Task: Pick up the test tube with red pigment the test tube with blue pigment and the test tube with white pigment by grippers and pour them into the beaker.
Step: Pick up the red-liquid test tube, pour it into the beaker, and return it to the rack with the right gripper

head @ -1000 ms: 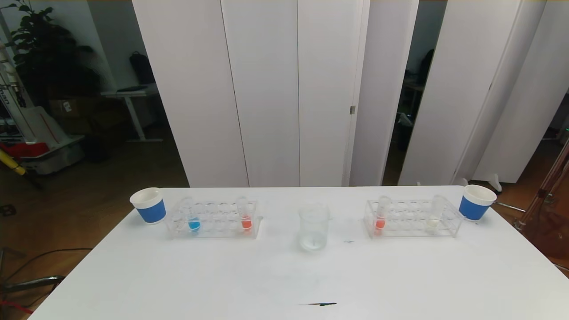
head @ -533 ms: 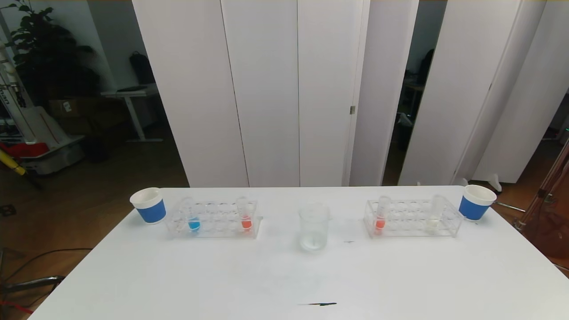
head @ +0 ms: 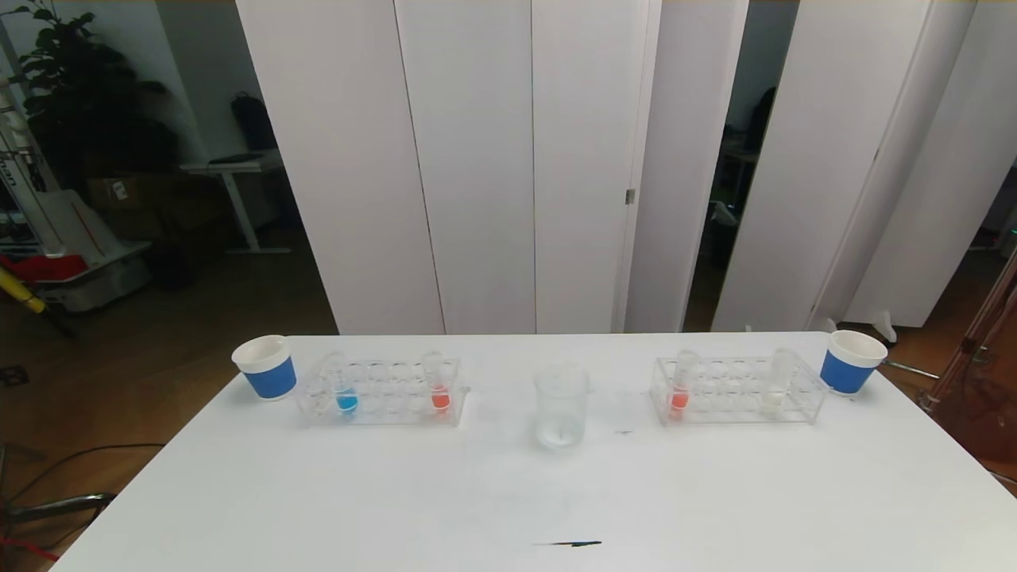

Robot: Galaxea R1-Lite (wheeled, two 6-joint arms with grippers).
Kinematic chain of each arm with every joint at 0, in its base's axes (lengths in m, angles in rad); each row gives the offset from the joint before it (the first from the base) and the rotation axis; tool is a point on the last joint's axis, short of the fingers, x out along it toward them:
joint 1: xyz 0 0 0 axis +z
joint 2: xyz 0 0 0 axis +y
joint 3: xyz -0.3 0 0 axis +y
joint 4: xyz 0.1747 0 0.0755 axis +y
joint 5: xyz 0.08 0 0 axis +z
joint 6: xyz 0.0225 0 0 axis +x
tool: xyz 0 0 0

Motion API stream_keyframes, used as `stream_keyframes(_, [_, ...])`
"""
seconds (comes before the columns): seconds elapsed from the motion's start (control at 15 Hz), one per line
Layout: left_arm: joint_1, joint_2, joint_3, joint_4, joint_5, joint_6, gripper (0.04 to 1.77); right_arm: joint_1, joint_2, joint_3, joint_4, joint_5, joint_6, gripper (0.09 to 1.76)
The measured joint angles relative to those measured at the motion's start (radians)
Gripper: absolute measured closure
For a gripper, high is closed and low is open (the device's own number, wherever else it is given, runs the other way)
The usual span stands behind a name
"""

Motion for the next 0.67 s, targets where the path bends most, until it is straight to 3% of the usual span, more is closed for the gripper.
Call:
stream_keyframes(0.4, [0.000, 0.000, 0.000, 0.000, 0.000, 0.000, 0.08, 0.137, 0.423, 0.071, -0.407, -0.063, 0.066, 0.10])
stream_keyframes(0.67, [0.000, 0.000, 0.000, 0.000, 0.000, 0.000, 0.08, 0.271, 0.664, 0.151, -0.637, -0.234, 0.105, 0.10])
